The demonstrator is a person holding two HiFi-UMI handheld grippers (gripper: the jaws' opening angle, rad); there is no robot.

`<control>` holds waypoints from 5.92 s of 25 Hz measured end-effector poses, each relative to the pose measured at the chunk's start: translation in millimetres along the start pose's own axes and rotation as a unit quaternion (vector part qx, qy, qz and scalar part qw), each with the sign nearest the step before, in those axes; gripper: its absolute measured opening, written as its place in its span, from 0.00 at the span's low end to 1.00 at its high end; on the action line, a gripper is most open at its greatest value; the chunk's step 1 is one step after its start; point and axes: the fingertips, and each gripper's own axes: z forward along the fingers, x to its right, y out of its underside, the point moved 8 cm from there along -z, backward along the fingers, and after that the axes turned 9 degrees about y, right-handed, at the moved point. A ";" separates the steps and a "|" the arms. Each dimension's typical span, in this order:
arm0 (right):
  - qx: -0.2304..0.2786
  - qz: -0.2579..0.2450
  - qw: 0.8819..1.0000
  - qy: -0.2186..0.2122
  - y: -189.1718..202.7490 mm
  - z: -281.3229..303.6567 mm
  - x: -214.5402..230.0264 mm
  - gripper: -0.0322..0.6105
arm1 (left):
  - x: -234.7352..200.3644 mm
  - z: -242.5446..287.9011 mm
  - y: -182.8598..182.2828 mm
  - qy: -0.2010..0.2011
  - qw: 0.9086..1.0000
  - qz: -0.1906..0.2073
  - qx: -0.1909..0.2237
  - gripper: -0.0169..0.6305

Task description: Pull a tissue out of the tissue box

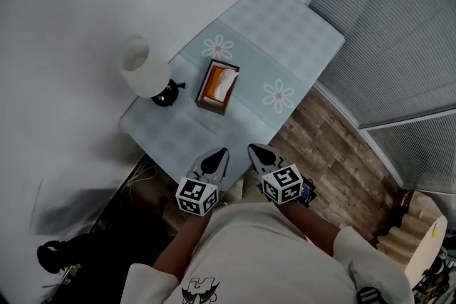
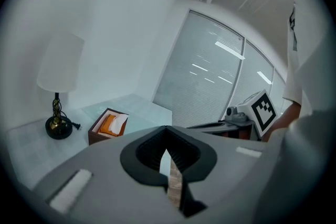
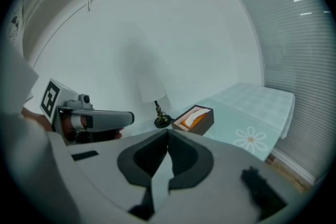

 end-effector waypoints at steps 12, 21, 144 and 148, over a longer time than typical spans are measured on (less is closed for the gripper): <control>-0.017 -0.046 0.995 -0.090 -70.8 75.4 123.9 0.06 | -37.9 115.0 -62.2 -0.101 0.994 -0.019 0.026 0.04; -0.021 -0.069 0.989 -0.126 -69.8 88.8 97.1 0.06 | -52.6 92.8 -52.4 -0.140 0.989 -0.033 0.026 0.04; 0.014 -0.098 0.988 -0.122 -83.0 48.0 42.2 0.07 | -26.0 38.5 -45.7 -0.152 0.986 0.022 0.056 0.04; 0.005 -0.123 0.985 -0.124 -79.0 47.0 37.7 0.07 | -25.6 37.2 -44.9 -0.155 0.986 0.020 0.057 0.04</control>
